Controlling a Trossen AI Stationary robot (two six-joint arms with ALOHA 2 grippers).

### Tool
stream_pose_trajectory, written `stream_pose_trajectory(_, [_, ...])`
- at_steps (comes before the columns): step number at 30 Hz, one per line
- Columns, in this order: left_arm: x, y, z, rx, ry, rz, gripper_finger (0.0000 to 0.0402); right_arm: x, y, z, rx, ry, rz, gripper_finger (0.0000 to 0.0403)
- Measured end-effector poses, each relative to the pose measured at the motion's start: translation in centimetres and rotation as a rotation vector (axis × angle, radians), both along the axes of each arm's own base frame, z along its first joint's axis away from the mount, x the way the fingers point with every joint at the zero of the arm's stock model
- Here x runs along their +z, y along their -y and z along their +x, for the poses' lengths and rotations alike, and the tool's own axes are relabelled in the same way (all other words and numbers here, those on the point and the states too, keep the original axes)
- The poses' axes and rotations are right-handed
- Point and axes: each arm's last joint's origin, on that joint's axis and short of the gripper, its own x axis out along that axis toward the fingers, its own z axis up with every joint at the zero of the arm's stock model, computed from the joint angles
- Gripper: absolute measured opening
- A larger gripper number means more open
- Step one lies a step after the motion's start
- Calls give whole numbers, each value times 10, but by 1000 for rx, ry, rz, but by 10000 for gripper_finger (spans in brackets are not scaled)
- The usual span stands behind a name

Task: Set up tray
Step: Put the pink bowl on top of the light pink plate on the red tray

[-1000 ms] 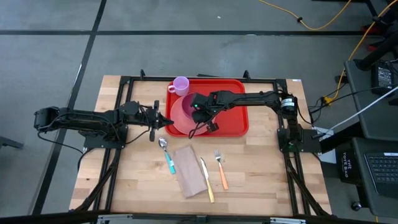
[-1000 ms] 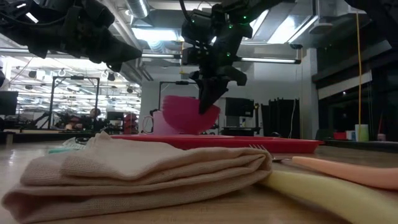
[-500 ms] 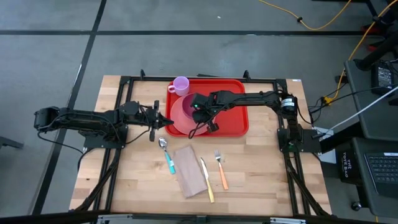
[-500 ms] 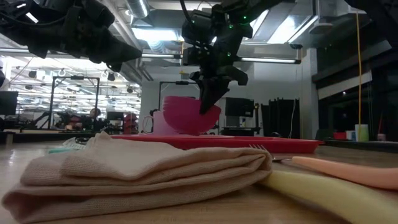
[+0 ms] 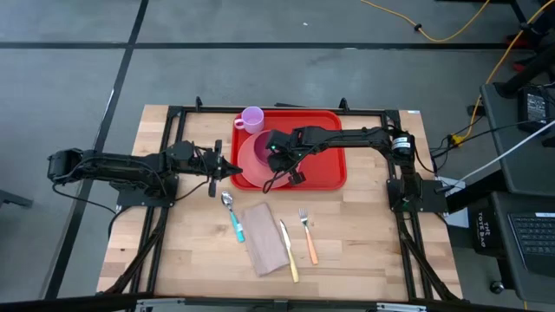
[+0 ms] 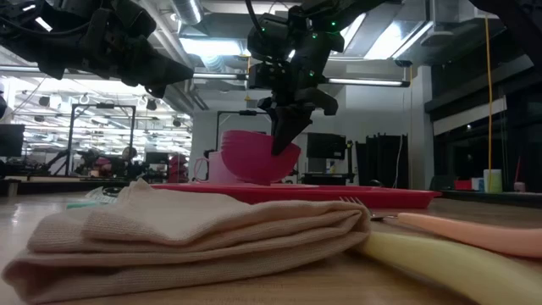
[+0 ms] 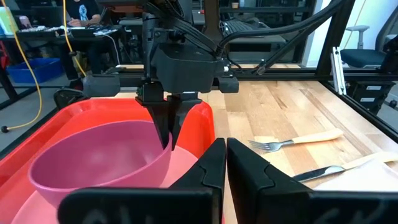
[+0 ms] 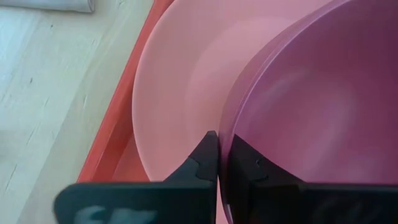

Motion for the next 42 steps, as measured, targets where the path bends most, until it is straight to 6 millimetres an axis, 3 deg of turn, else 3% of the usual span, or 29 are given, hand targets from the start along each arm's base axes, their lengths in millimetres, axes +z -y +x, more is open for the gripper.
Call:
stream_pose_trajectory(7, [0, 0, 0, 0, -1, 0, 8, -13, 0, 3, 0, -32, 4, 13])
stream_pose_trajectory(42, [0, 0, 0, -6, -5, -2, 9, -11, 2, 7, -2, 18, -4, 36])
